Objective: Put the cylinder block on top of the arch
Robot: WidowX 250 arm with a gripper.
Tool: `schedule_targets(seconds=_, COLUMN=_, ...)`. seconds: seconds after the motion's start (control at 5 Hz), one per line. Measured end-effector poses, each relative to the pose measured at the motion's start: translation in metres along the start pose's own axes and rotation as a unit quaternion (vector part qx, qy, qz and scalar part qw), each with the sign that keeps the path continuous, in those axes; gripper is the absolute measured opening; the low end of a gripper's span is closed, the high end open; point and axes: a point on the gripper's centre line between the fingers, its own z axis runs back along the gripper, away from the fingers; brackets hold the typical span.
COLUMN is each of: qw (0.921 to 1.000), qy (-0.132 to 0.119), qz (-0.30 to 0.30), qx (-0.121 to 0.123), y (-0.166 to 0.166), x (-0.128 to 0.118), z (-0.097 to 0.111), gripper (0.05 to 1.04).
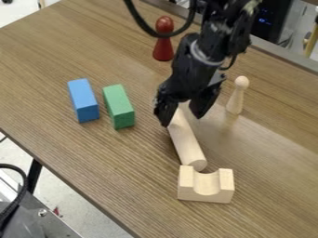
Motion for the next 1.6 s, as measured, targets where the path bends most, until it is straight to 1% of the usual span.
schedule_targets(seconds=0.2, qw=0.9998, qy=-0.015, qz=-0.006, qx=0.013, y=0.007, x=-0.003, z=-0.014, gripper=0.945)
schedule_targets(seconds=0.4, qw=0.9997, qy=-0.023, qz=-0.007, qx=0.008, y=0.004, x=-0.004, z=-0.017, gripper=0.675)
schedule_targets(seconds=0.6, qw=0.9998, qy=-0.015, qz=0.002, qx=0.013, y=-0.001, x=-0.005, z=-0.017, gripper=0.566)
schedule_targets(seconds=0.8, qw=0.9995, qy=0.012, qz=0.000, qx=0.030, y=0.002, x=-0.009, z=-0.013, gripper=0.566)
schedule_targets(seconds=1.0, qw=0.9992, qy=0.034, qz=-0.007, qx=0.017, y=-0.002, x=-0.010, z=0.011, gripper=0.566)
schedule_targets(seconds=1.2, qw=0.9989, qy=0.041, qz=-0.019, qx=-0.016, y=-0.001, x=-0.008, z=0.039, gripper=0.566)
schedule_targets(seconds=1.4, qw=0.9979, qy=0.035, qz=-0.047, qx=-0.026, y=0.002, x=-0.012, z=0.043, gripper=0.566)
schedule_targets(seconds=1.6, qw=0.9960, qy=0.014, qz=-0.086, qx=-0.021, y=0.011, x=-0.019, z=0.031, gripper=0.566)
